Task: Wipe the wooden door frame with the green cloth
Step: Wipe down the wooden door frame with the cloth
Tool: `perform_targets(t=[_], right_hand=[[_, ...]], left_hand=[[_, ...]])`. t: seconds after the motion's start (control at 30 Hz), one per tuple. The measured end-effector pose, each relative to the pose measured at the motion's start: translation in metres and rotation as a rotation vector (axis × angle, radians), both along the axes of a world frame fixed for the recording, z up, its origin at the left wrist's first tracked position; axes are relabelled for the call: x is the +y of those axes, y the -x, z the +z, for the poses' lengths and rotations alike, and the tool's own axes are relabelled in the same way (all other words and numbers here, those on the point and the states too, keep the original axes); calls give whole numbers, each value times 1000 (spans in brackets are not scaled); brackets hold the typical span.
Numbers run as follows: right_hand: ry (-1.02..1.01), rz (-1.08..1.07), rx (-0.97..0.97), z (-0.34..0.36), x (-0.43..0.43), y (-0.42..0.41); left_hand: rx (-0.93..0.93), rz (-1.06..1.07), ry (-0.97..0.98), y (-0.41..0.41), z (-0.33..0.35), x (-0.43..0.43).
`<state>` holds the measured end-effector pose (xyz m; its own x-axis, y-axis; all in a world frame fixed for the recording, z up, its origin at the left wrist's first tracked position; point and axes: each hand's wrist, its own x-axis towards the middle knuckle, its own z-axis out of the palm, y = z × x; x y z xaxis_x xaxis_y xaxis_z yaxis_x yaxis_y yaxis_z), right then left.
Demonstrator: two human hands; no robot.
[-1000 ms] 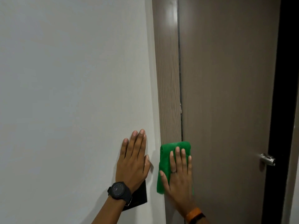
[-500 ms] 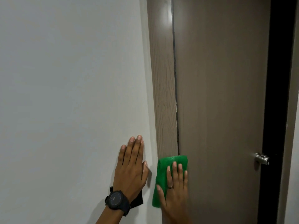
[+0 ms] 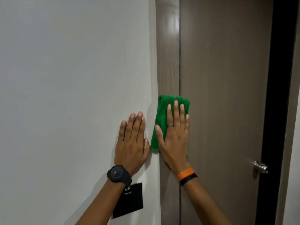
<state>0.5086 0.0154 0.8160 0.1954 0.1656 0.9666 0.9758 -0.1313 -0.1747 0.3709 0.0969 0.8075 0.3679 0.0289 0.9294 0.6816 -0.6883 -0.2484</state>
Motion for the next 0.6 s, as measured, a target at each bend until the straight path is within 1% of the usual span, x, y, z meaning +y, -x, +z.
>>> perform_targets(t=[0.1,0.2,0.37,0.43,0.53,0.6], right_hand=[[41,34,35,-75,-6,7],[102,19,66,-134,-19,14],[101,-44,124,-187,-42,25],[108,-51,182,-208,-49,27],[219,32,312,-245,-62,37],[311,148,419,-266,-75,46]], left_hand=[[29,8,13,6,-18,3],[76,-14,86,14,-44,-1],[153,-144,296,36,-98,-20],[185,-178,347,45,-121,-29],[220,-254,412,63,-162,-41],[245,-253,461,78,-196,-49]])
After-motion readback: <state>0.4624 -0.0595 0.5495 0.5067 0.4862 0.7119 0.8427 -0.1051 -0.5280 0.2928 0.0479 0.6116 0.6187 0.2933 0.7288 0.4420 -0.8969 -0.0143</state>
